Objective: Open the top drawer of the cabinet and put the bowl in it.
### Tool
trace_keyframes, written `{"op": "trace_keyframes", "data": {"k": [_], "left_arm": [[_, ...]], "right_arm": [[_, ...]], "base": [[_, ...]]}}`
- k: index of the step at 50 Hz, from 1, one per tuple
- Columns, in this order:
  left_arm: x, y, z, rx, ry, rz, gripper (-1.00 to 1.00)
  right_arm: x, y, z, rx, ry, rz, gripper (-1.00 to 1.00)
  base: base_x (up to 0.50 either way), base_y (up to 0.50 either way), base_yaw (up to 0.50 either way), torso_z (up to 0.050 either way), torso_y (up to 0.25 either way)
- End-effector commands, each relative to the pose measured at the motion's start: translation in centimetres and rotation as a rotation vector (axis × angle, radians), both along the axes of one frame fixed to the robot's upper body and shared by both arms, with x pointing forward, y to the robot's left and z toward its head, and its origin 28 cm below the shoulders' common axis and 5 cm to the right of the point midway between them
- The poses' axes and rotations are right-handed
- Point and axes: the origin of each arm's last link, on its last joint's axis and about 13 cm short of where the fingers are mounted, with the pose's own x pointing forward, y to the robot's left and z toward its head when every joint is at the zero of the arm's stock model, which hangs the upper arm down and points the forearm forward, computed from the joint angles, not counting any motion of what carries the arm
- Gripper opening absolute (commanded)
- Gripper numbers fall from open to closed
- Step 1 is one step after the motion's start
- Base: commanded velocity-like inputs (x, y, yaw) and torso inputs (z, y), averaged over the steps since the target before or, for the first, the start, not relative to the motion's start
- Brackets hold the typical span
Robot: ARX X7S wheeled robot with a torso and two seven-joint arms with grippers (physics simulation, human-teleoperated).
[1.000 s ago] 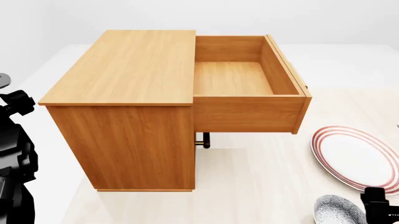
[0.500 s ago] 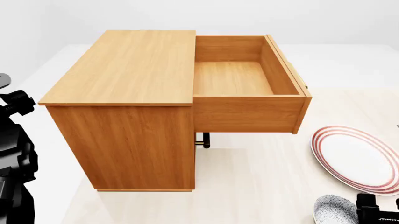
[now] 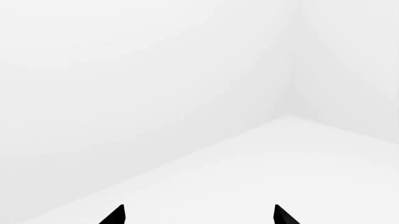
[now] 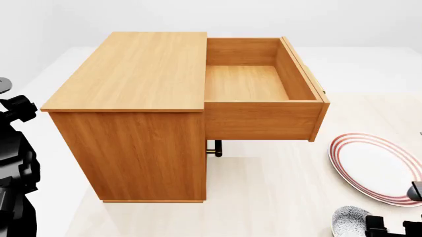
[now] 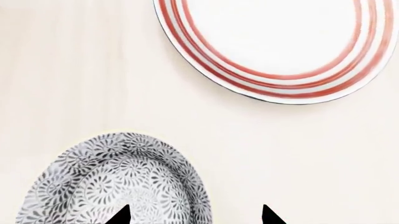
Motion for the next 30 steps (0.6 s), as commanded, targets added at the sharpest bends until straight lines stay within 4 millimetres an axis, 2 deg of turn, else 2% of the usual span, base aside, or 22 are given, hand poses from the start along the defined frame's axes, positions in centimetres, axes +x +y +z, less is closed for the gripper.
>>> {"op": "trace_keyframes", "data": {"k": [1,30], "left_arm": [[0.0,0.0,0.0,0.0,-0.001,-0.001,1.0],[0.0,0.0,0.0,0.001,-0.004,0.001,1.0]], "right_arm": [[-0.1,0.1,-1.2,0.006,0.016,0.007,1.0],[-0.5,0.1,-4.5,-0.008,0.012,-0.006,1.0]], "base": [[0.0,0.0,0.0,0.0,0.0],[0.0,0.0,0.0,0.0,0.0]]}}
